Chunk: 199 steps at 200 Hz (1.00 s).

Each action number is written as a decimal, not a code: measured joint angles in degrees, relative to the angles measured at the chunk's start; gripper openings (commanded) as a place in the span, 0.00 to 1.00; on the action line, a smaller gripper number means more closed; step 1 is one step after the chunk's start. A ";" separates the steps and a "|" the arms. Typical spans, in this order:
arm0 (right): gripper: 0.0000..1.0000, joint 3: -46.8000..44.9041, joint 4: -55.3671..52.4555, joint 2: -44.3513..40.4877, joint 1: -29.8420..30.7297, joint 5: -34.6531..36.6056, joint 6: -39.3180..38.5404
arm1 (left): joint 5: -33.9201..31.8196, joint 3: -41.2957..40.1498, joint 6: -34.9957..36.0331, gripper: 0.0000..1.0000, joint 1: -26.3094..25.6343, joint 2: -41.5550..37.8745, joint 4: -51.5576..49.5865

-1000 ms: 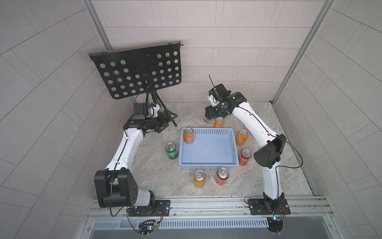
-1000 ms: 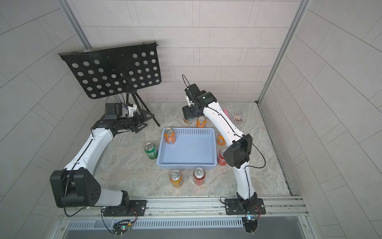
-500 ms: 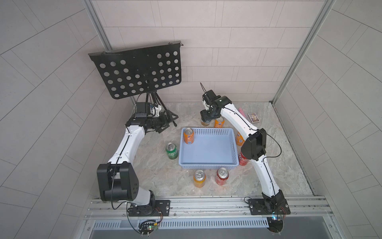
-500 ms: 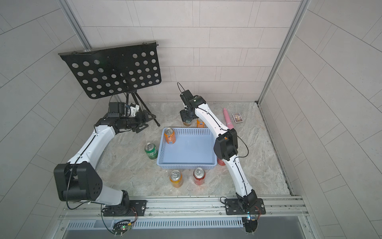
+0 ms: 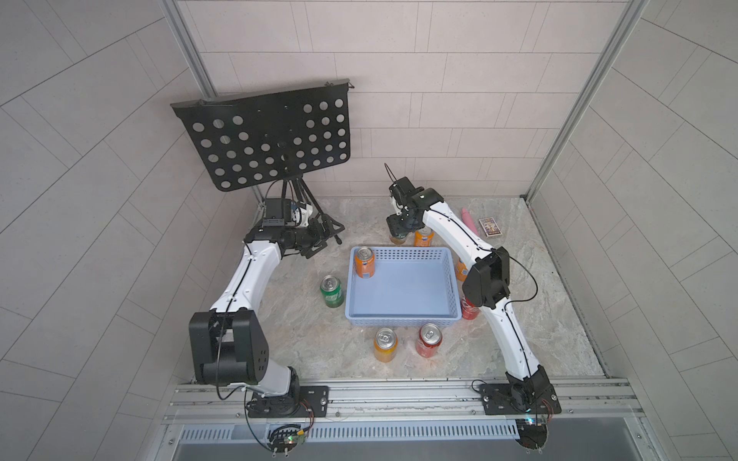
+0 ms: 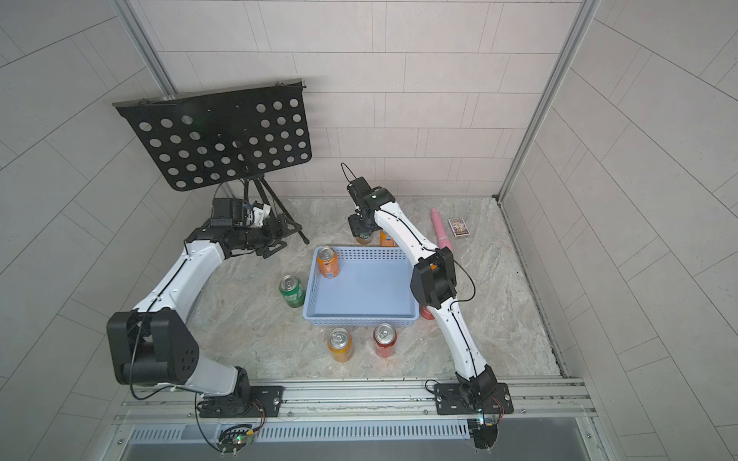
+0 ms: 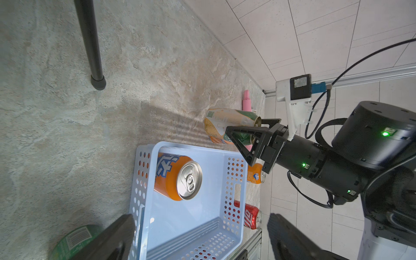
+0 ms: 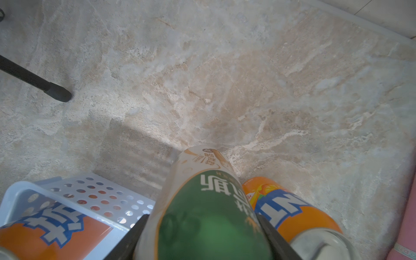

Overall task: Take out the drinks from the basket
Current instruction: Place the drink at the center of the board.

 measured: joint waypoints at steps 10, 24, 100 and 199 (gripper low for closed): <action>0.14 0.02 0.02 0.83 0.04 0.00 0.00 | -0.04 0.00 0.00 1.00 0.00 0.04 0.00; 0.15 0.02 -0.07 1.90 0.15 -0.04 0.00 | -0.07 -0.02 0.00 1.00 0.00 0.07 0.02; 0.44 0.02 -0.87 2.89 0.42 -0.81 0.00 | -0.87 -0.02 -0.02 1.00 0.00 0.07 0.02; 0.66 0.02 -2.05 3.19 0.46 -1.95 0.00 | -0.85 -0.09 -0.02 1.00 0.00 0.04 0.07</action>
